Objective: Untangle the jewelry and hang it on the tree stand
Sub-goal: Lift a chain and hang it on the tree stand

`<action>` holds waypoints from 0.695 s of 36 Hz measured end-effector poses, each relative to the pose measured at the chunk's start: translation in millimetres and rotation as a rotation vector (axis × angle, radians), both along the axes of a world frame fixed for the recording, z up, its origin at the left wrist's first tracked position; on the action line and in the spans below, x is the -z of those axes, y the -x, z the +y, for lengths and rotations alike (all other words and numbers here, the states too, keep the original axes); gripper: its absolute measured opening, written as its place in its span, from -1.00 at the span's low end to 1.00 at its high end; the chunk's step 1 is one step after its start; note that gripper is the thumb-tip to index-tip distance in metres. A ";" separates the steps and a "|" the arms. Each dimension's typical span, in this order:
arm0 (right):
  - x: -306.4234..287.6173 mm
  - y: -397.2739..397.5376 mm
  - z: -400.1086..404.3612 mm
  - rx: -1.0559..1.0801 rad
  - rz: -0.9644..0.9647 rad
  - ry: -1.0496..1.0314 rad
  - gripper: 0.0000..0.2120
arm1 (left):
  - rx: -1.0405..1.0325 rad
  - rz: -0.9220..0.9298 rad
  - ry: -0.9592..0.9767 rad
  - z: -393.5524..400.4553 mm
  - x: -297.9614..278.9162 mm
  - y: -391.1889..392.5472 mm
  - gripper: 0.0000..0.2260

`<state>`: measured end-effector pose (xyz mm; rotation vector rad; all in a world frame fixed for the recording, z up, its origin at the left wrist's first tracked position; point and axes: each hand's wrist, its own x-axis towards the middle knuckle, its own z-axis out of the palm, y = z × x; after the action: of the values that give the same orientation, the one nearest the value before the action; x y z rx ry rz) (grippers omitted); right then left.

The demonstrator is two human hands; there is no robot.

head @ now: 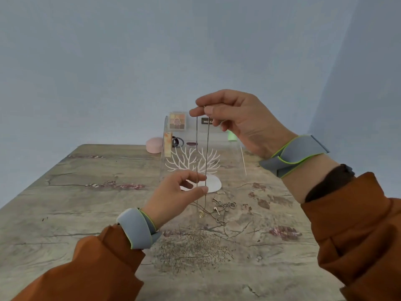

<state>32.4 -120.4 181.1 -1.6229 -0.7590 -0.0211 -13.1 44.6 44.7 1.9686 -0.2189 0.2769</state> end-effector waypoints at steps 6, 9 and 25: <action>6.3 -27.7 25.5 0.004 0.037 -0.052 -0.88 | -0.072 -0.044 -0.043 16.1 -16.1 -28.0 -0.83; 6.6 -37.9 34.1 -0.008 0.056 -0.125 -0.88 | -0.044 0.013 -0.043 21.8 -22.3 -40.0 -0.82; 1.5 -82.4 43.9 -0.035 0.092 -0.331 -0.83 | -0.142 0.027 -0.097 55.0 -38.4 -87.9 -0.85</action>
<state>114.8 -76.5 179.6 -1.2877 -0.6737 -0.0446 74.8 99.6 83.1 2.0860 -0.0768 0.3369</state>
